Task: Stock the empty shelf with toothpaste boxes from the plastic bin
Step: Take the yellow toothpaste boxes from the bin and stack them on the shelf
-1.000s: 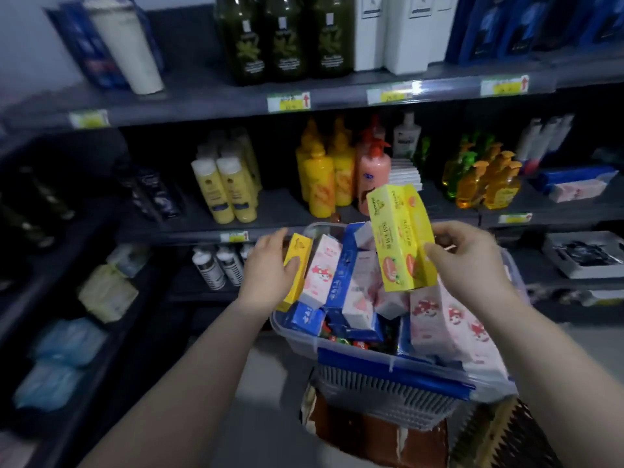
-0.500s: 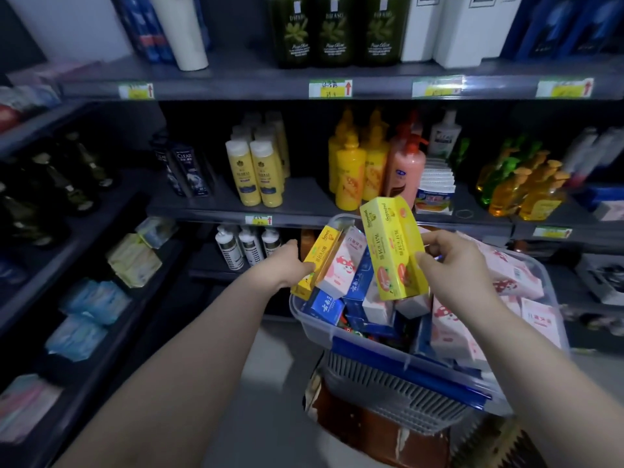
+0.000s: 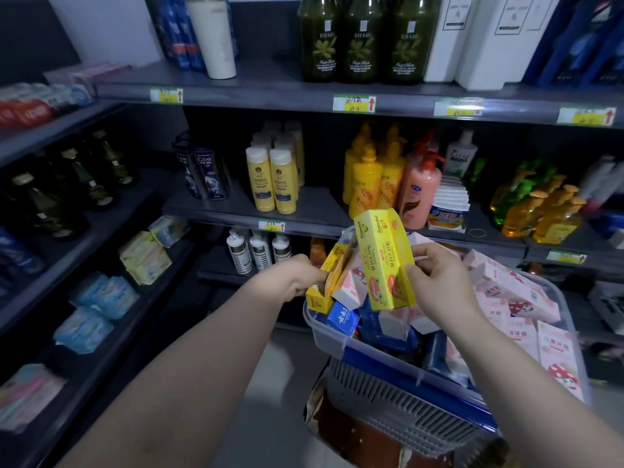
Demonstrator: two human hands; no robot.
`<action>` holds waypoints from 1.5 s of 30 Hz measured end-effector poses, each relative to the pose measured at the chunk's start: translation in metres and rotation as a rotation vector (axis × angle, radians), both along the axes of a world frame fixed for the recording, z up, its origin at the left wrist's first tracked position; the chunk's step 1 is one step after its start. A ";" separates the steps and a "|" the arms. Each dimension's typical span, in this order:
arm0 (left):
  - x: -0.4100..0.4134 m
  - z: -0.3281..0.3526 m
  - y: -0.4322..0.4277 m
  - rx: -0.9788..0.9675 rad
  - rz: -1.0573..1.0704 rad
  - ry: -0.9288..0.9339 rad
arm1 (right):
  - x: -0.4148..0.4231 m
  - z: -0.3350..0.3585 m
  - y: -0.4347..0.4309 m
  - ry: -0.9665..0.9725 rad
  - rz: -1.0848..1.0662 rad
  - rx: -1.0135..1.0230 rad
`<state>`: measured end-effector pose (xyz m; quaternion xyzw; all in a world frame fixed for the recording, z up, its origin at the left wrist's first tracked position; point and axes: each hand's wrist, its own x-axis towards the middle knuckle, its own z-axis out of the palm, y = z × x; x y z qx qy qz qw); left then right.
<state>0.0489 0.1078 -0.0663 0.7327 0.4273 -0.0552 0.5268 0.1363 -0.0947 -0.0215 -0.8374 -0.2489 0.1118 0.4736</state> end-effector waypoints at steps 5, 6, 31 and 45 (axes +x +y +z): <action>-0.003 -0.002 -0.008 0.218 -0.006 -0.135 | -0.011 -0.003 0.001 -0.016 0.006 -0.020; -0.005 0.002 -0.010 0.287 -0.023 -0.178 | -0.013 -0.003 -0.002 -0.017 0.000 -0.020; -0.055 0.059 0.043 1.387 -0.892 -0.405 | -0.026 0.011 -0.022 -0.065 -0.027 0.073; -0.405 0.109 0.050 1.120 0.167 -0.142 | -0.237 0.048 0.115 -0.070 0.509 0.190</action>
